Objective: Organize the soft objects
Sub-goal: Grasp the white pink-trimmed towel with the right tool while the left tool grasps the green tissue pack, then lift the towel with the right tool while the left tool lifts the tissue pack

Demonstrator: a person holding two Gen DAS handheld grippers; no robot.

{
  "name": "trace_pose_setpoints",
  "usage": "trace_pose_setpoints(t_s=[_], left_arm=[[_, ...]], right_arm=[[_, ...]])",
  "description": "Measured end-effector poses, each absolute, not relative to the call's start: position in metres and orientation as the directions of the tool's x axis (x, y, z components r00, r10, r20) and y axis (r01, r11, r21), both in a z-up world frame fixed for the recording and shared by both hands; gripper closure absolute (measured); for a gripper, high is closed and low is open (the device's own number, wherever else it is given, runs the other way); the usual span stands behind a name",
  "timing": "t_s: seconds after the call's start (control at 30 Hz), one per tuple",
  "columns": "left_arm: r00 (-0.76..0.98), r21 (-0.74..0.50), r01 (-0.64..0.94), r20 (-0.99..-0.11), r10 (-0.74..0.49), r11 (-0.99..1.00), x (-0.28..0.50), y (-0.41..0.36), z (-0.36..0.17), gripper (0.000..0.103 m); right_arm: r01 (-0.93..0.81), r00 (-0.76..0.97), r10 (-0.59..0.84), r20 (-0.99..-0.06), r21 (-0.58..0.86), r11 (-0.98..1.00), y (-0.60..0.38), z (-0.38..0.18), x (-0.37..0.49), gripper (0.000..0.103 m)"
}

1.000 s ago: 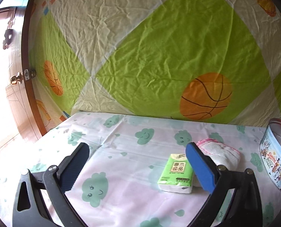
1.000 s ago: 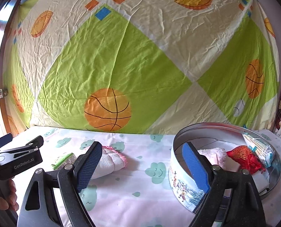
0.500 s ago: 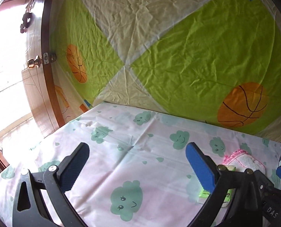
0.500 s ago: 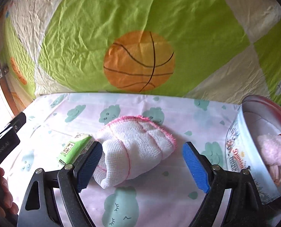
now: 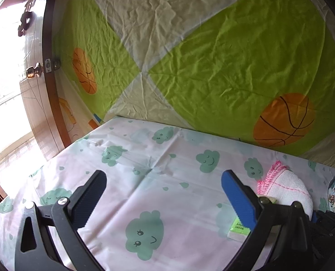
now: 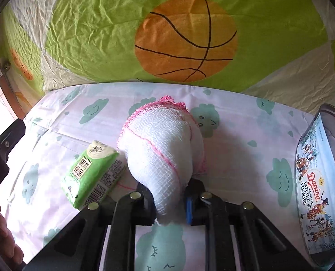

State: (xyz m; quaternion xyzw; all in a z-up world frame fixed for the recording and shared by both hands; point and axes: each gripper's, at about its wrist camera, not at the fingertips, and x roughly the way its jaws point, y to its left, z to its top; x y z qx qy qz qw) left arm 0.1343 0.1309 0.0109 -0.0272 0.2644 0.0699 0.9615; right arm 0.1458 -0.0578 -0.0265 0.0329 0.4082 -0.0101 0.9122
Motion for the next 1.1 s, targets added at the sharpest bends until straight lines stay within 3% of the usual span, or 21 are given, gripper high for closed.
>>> trace_pose_setpoints(t_s=[0.17,0.33,0.43,0.73,0.97,1.0,1.1], left_arm=[[0.858,-0.025,-0.087,-0.51,0.063,0.996,0.133,0.125,0.012,0.0],[0.839,-0.074,0.088,-0.532,-0.114,0.993,0.132,0.106,0.011,0.0],[0.813,-0.042,0.182,-0.555,-0.174,0.983,0.13,0.084,0.007,0.0],[0.765,0.17,0.297,-0.632,-0.128,0.94,0.135,0.033,-0.009,0.002],[0.652,0.168,0.33,-0.752,-0.095,0.929,0.159,0.025,-0.031,0.039],[0.64,0.148,0.342,-0.76,-0.115,0.928,0.16,0.026,-0.032,0.053],[0.628,0.112,0.354,-0.764,-0.147,0.929,0.16,0.03,-0.032,0.055]], right_arm=[[0.032,0.8,-0.022,-0.6,0.006,0.999,-0.065,0.001,0.104,0.086],[0.066,0.86,-0.067,-0.505,-0.02,0.998,-0.086,0.016,0.061,0.086],[0.089,0.871,-0.094,-0.482,-0.033,0.995,-0.096,0.02,0.049,0.086],[0.09,0.868,-0.086,-0.488,-0.017,0.996,-0.094,0.016,0.049,0.086],[0.086,0.861,-0.084,-0.502,-0.019,0.996,-0.097,0.015,0.048,0.086],[0.084,0.86,-0.083,-0.503,-0.02,0.996,-0.097,0.015,0.048,0.086],[0.084,0.859,-0.084,-0.505,-0.022,0.996,-0.096,0.016,0.049,0.086]])
